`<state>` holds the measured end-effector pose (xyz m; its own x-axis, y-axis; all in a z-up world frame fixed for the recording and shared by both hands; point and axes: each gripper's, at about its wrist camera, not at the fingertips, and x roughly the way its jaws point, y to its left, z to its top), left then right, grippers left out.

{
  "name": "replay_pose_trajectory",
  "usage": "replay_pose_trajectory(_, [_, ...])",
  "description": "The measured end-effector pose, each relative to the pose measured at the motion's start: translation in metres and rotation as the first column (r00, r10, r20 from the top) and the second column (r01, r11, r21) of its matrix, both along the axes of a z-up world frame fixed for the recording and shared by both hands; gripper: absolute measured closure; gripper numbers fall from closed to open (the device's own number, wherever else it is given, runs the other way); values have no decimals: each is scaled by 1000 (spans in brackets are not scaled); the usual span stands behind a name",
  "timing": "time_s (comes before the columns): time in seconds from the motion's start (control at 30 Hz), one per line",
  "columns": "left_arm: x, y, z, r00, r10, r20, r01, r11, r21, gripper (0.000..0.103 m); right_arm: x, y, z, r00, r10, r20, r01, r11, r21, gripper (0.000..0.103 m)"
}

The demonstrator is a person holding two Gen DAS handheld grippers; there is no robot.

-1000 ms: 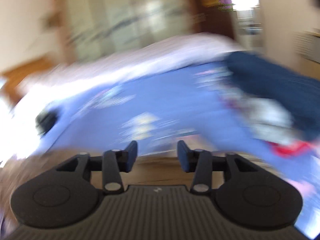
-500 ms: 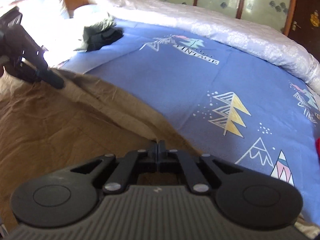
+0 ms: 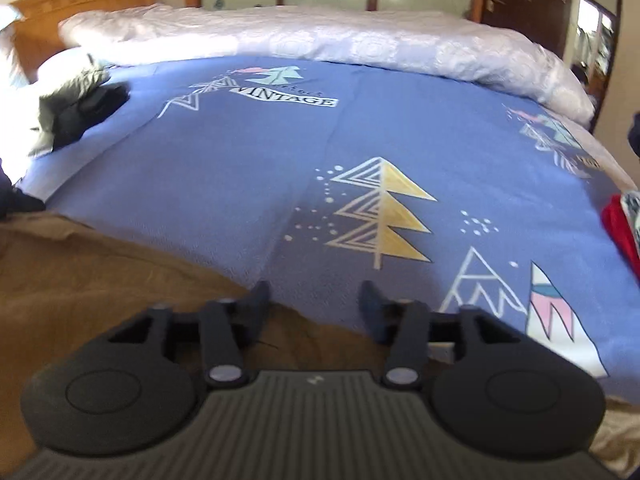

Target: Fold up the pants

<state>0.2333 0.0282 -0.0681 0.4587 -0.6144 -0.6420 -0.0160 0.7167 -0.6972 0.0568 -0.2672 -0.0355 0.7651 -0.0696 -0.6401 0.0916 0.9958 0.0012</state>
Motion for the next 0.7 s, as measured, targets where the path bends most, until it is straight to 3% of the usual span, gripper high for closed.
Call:
replay_pose_trajectory(0.13, [-34,37,40,988,24,155,-9,995,-101,98,-38,-4,35,993,-7,122,2,999,40,48])
replay_pose_trajectory(0.27, [-63,73,60,973,6,232,34,985,-167,98,-67,4,55,984,58,170,-77,991,106,48])
replay_pose_trajectory(0.3, [-66,78,60,972,-15,236,53,986,-157,98,-70,6,56,983,82,167,-102,988,115,49])
replay_pose_trajectory(0.37, [-67,82,56,972,-60,228,85,991,-104,98,-75,14,56,982,117,147,-137,982,133,67])
replay_pose_trajectory(0.43, [-68,89,42,980,-82,182,93,994,-58,98,-72,18,51,987,119,107,-136,977,163,72])
replay_pose_trajectory(0.6, [-47,87,9,994,-57,94,52,997,59,98,-64,20,18,998,62,1,-59,947,317,72])
replay_pose_trajectory(0.67, [-29,89,-4,998,-2,64,-7,991,135,98,-59,23,5,999,20,-40,-6,950,311,72])
replay_pose_trajectory(0.7, [-22,92,-13,999,24,47,-30,990,136,98,-55,23,-2,998,-10,-66,29,958,284,72])
